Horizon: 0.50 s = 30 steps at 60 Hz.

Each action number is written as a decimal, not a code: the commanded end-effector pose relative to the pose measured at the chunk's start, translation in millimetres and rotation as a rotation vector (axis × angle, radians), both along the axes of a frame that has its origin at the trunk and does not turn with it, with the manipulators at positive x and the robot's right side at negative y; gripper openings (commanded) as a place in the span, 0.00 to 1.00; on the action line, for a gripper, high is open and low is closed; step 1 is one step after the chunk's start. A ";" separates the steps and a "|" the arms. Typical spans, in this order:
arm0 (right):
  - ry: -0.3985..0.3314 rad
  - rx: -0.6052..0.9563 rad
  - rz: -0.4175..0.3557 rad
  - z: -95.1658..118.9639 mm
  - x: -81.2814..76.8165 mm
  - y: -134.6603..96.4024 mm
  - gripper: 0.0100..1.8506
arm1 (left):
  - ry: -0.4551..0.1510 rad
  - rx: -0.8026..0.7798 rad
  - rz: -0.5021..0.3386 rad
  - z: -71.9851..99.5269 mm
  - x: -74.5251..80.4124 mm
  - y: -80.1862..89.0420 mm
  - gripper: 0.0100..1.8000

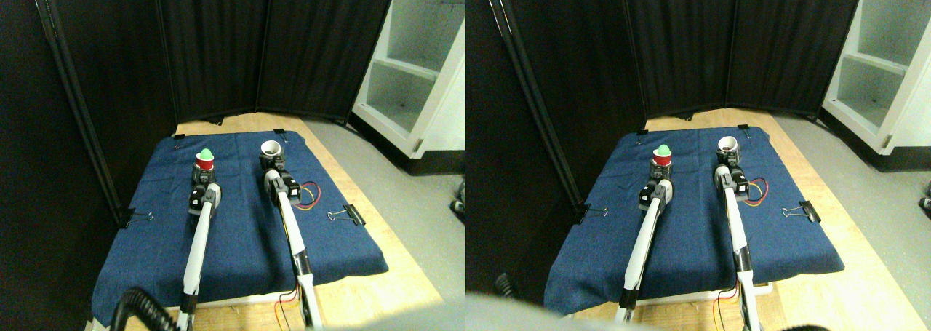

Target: Pour (bimanual)

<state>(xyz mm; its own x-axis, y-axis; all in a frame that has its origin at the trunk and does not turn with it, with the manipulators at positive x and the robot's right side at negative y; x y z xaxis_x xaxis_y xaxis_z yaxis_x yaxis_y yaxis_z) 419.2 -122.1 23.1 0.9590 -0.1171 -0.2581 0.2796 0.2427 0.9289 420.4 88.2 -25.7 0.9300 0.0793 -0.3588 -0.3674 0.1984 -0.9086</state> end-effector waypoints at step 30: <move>0.001 0.037 -0.071 -27.8 12.5 -8.6 0.17 | -0.038 -0.004 0.014 -11.5 12.9 -3.8 0.18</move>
